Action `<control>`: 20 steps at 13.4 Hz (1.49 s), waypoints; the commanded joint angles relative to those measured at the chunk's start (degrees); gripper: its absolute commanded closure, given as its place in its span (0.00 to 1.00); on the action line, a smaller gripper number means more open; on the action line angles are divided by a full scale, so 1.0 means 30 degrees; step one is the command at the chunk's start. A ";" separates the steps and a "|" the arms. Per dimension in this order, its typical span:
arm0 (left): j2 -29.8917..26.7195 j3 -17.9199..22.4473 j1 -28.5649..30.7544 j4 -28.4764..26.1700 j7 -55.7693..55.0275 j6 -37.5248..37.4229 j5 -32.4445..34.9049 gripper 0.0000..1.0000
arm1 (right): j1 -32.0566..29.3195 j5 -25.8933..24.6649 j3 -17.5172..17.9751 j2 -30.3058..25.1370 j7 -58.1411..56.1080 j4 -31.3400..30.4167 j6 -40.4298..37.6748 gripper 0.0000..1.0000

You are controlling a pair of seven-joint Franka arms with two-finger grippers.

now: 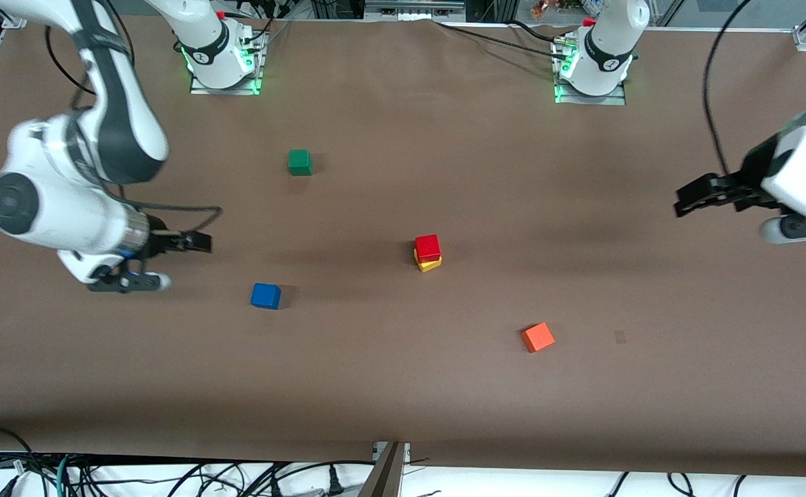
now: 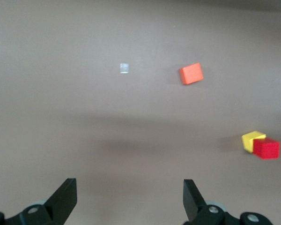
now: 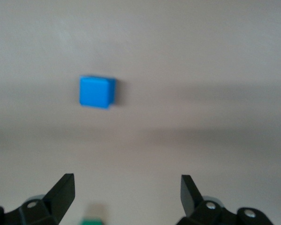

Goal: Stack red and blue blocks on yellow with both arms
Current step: 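Retract the left gripper while the right gripper reaches the blue block, then close the right gripper on the blue block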

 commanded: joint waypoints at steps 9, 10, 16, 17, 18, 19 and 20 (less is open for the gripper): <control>0.0354 0.0041 0.0568 0.0486 0.1099 -0.1566 -0.0267 0.00 | 0.1758 -0.1332 -0.0359 0.6152 0.3130 0.1304 0.6899 0.01; 0.0354 0.0041 0.0510 0.0399 0.1128 -0.1537 -0.0268 0.00 | 0.1670 -0.1274 -0.0359 0.6476 0.3424 0.1803 0.6901 0.02; -0.2072 0.0856 -0.0336 -0.2758 0.1829 -0.0574 -0.0326 0.00 | 0.1845 -0.1069 -0.0155 0.6393 0.3837 0.2130 0.6347 0.68; -0.2281 0.2196 -0.1413 -0.2998 0.2469 -0.0424 -0.0326 0.00 | 0.1845 -0.1184 -0.0067 0.5899 0.3750 0.2159 0.5619 0.69; -0.2341 0.3427 -0.2265 -0.3145 0.2824 -0.0452 -0.0442 0.00 | 0.2135 -0.1215 0.0282 0.5372 0.3749 0.2710 0.4306 0.69; -0.2341 0.3613 -0.2332 -0.3292 0.2827 -0.0452 -0.0530 0.00 | 0.2660 -0.1244 0.0634 0.5163 0.3865 0.4021 0.2582 0.69; -0.2341 0.3615 -0.2361 -0.3293 0.2682 -0.0481 -0.0560 0.00 | 0.3449 -0.1186 0.0724 0.5161 0.4012 0.5368 0.0477 0.69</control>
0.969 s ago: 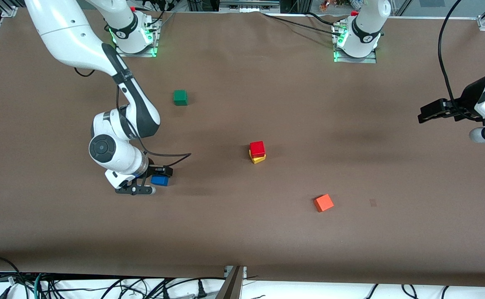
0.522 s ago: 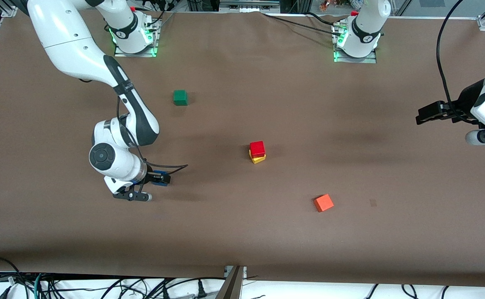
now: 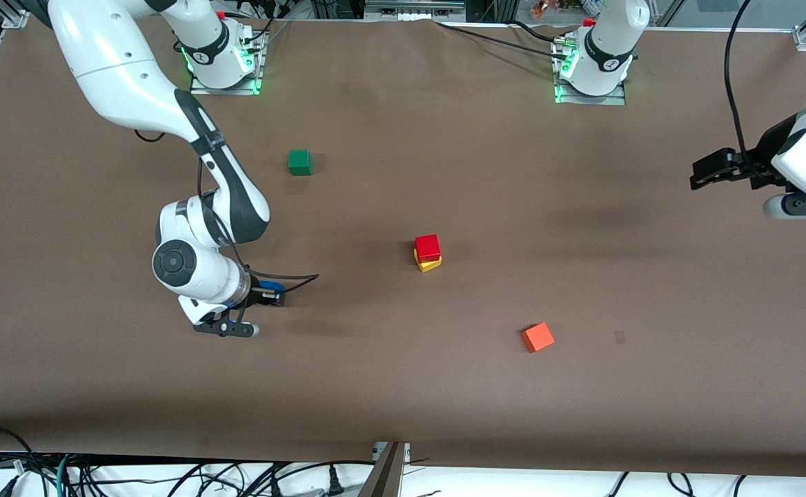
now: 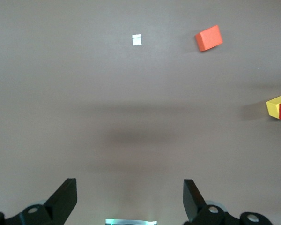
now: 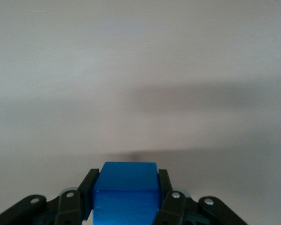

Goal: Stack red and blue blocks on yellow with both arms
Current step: 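Close the right gripper on the blue block, then carry the blue block with the right gripper above the red block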

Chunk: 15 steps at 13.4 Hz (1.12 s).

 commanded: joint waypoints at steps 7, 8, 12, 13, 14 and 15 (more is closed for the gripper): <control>0.0191 0.0573 -0.0680 0.0174 0.0399 0.0399 -0.0490 0.00 | 0.7420 -0.0203 0.0146 -0.0564 0.5030 0.6641 -0.6852 0.69; 0.0191 0.0573 -0.0651 0.0174 0.0515 0.0370 -0.0461 0.00 | 0.8097 -0.0262 0.0115 -0.0535 0.6432 0.6643 -0.6299 0.68; 0.0366 0.0573 -0.0593 0.0203 0.0603 0.0429 -0.0489 0.00 | 0.9596 -0.1343 0.0115 0.0311 0.8054 0.6643 -0.4278 0.68; 0.0367 0.0602 -0.0505 0.0232 0.0604 0.0429 -0.0490 0.00 | 0.9772 -0.1463 0.0115 0.0576 0.8058 0.6643 -0.3779 0.68; 0.0396 0.0602 -0.0533 0.0232 0.0430 0.0458 -0.0490 0.00 | 0.9832 -0.1522 0.0086 0.0840 0.8116 0.6643 -0.3368 0.68; 0.0426 0.0602 -0.0591 0.0232 0.0341 0.0458 -0.0490 0.00 | 0.9804 -0.1696 0.0086 0.0987 0.8116 0.6643 -0.3103 0.68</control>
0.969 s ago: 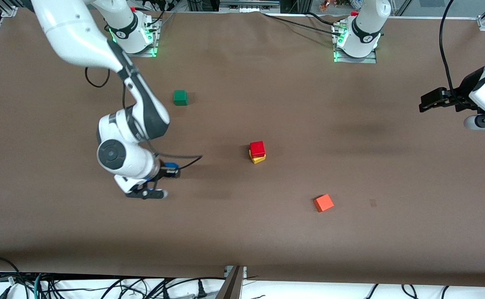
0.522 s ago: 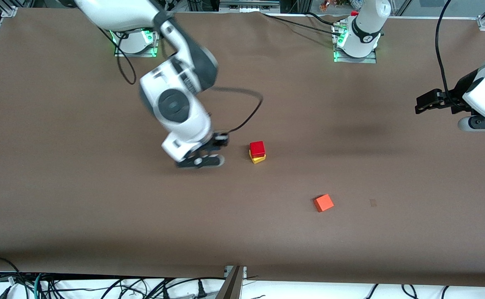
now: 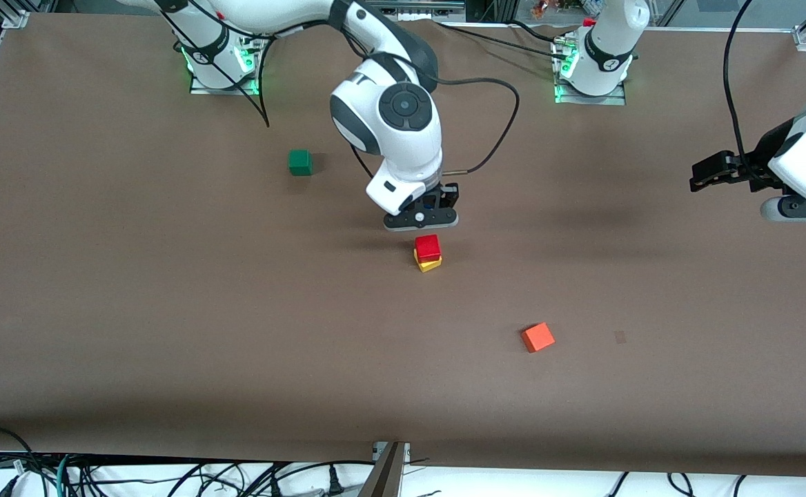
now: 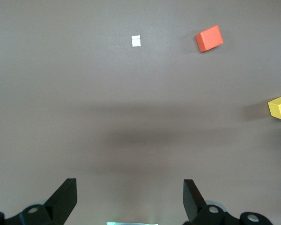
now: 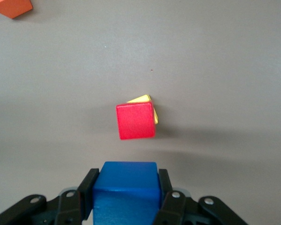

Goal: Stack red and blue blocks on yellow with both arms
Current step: 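Carry the blue block with the right gripper above the red block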

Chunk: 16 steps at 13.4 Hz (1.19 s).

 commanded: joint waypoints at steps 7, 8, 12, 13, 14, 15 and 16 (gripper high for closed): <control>0.0402 0.0190 0.0014 0.0821 0.0151 -0.0049 -0.0423 0.00 | 0.0272 -0.0995 -0.0476 0.1519 0.0335 0.0922 0.2186 0.68; 0.0402 0.0190 -0.0015 0.0821 0.0150 -0.0020 -0.0423 0.00 | 0.0302 -0.0995 -0.0679 0.1812 0.0248 0.1388 0.2219 0.68; 0.0402 0.0190 -0.0133 0.0851 0.0180 -0.0049 -0.0393 0.00 | 0.0302 -0.0995 -0.0769 0.2752 0.0160 0.2506 0.2102 0.68; 0.0402 0.0190 -0.0133 0.0851 0.0180 -0.0049 -0.0422 0.00 | 0.0302 -0.0995 -0.0769 0.2752 0.0189 0.2506 0.2073 0.68; 0.0402 0.0190 -0.0104 0.0851 0.0180 -0.0049 -0.0423 0.00 | 0.0331 -0.1024 -0.0798 0.2869 0.0189 0.2506 0.2044 0.68; 0.0402 0.0190 -0.0104 0.0851 0.0209 -0.0049 -0.0452 0.00 | 0.0331 -0.1257 -0.0799 0.3044 0.0218 0.2506 0.2072 0.68; 0.0402 0.0190 -0.0104 0.0851 0.0180 -0.0049 -0.0452 0.00 | 0.0360 -0.1462 -0.0799 0.3161 0.0218 0.2506 0.2131 0.68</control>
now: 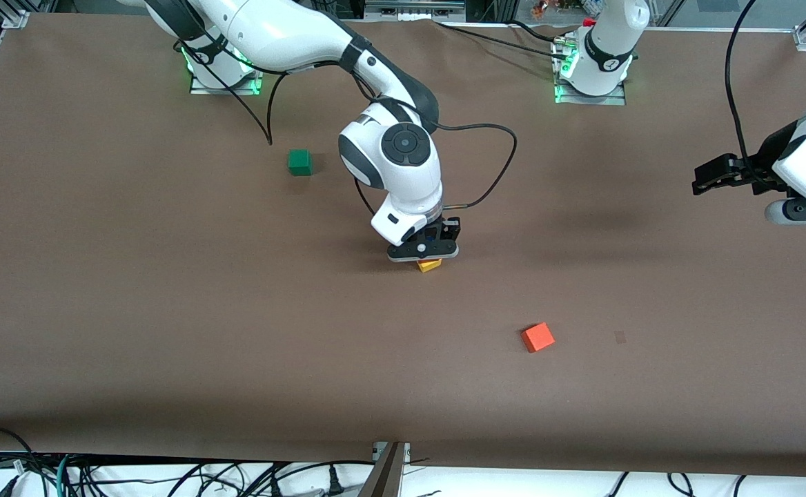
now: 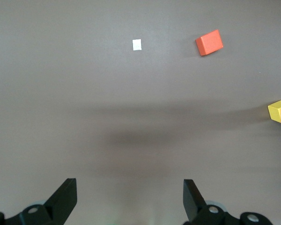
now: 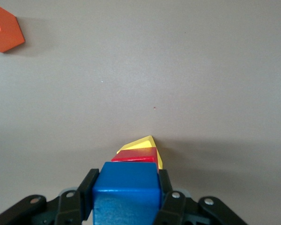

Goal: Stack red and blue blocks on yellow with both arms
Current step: 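Lower the blue block onto the red block and open the right gripper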

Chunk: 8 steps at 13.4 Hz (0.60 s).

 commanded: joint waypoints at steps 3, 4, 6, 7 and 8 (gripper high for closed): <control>0.0312 0.0137 -0.0062 0.0623 0.0210 -0.0160 -0.0452 0.00 | 0.0364 -0.0594 -0.0204 0.0716 0.0191 0.0873 -0.0364 0.68; 0.0312 0.0137 -0.0033 0.0623 0.0210 -0.0160 -0.0481 0.00 | 0.0335 -0.0594 -0.0204 0.0716 0.0162 0.0873 -0.0539 0.68; 0.0312 0.0137 -0.0062 0.0623 0.0210 -0.0160 -0.0452 0.00 | 0.0364 -0.0594 -0.0204 0.0716 0.0191 0.0873 -0.0541 0.68; 0.0312 0.0108 -0.0062 0.0623 0.0181 -0.0160 -0.0481 0.00 | 0.0364 -0.0594 -0.0204 0.0716 0.0191 0.0873 -0.0541 0.68; 0.0312 0.0108 -0.0062 0.0623 0.0209 -0.0160 -0.0481 0.00 | 0.0364 -0.0565 -0.0204 0.0716 0.0191 0.0873 -0.0512 0.68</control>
